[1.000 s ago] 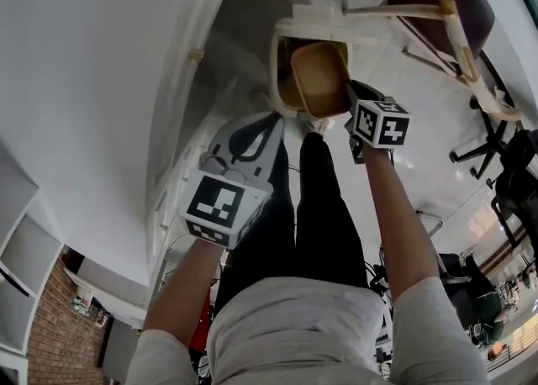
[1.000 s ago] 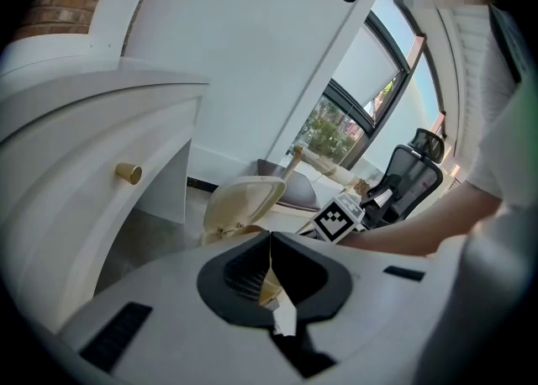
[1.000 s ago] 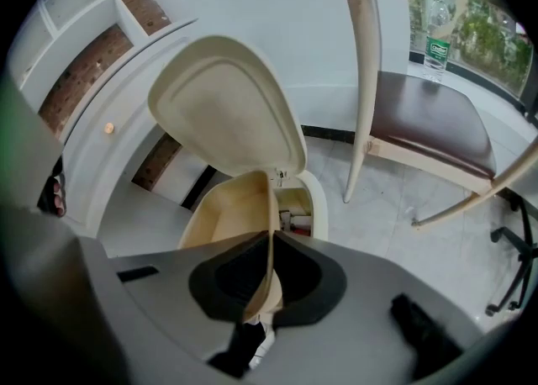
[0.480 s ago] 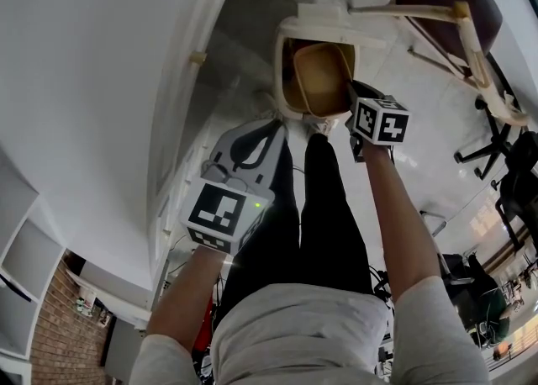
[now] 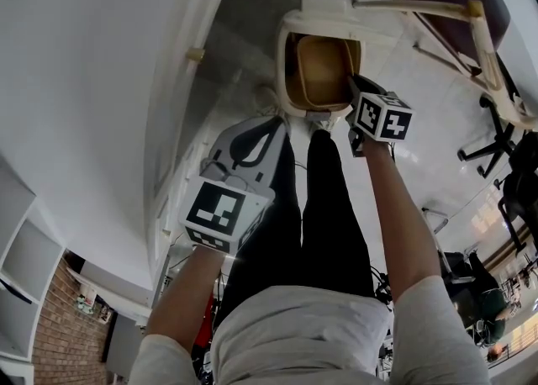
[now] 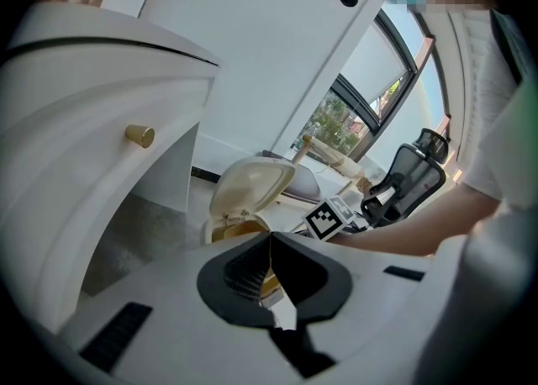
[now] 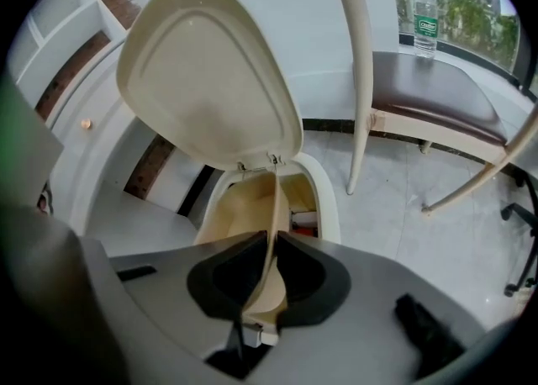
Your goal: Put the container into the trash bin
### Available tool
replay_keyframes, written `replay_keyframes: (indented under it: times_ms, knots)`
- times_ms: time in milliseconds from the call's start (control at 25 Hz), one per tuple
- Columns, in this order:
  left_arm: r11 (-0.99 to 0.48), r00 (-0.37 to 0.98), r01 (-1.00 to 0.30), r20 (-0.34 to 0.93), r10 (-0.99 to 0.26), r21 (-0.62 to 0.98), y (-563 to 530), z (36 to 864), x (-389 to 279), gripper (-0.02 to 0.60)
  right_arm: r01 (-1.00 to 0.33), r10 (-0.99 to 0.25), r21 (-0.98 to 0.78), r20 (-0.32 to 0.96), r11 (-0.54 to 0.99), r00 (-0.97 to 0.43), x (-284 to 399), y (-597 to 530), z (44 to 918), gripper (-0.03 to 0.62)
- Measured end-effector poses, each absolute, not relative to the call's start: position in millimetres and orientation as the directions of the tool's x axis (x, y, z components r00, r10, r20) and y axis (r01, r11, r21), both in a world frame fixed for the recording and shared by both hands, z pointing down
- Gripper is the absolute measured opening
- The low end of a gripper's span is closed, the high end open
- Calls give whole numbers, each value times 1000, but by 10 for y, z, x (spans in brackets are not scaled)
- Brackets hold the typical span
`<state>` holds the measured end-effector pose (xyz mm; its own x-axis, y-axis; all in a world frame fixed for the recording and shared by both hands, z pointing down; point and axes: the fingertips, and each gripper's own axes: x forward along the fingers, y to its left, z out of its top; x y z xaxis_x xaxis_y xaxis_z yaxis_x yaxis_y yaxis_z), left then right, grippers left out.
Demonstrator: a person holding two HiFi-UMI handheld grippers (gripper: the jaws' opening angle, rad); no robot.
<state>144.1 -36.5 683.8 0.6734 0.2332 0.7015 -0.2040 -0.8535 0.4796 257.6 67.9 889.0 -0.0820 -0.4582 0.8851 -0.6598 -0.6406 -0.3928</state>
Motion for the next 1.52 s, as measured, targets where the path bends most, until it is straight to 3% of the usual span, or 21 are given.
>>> replay_keyframes:
  times_ms: [80,160,280,1320,1520]
  knots:
    - [-853,673,-204,701,235,481,-365,6855,1445,18,-644,-482,-428,870,-634,-103,2525,657,8916,53]
    - [-853,675,-202,700,235,482,-362,6856,1459,18,-640,-492,-448,862,-624,-123,2484,636,8926,108]
    - [-853,677,-200,697,235,482,-356,6849,1480,18,-647,-485,-446,864,-619,-131,2456,647,8935,124]
    - [-872,694,-177,686,218,457,-272,6548,1503,18,-648,-535,-498,829,-576,-162,2307,575,8479,124]
    - [-883,708,-165,676,203,439,-277,6255,1540,18,-703,-552,-504,813,-503,-188,2182,522,8138,75]
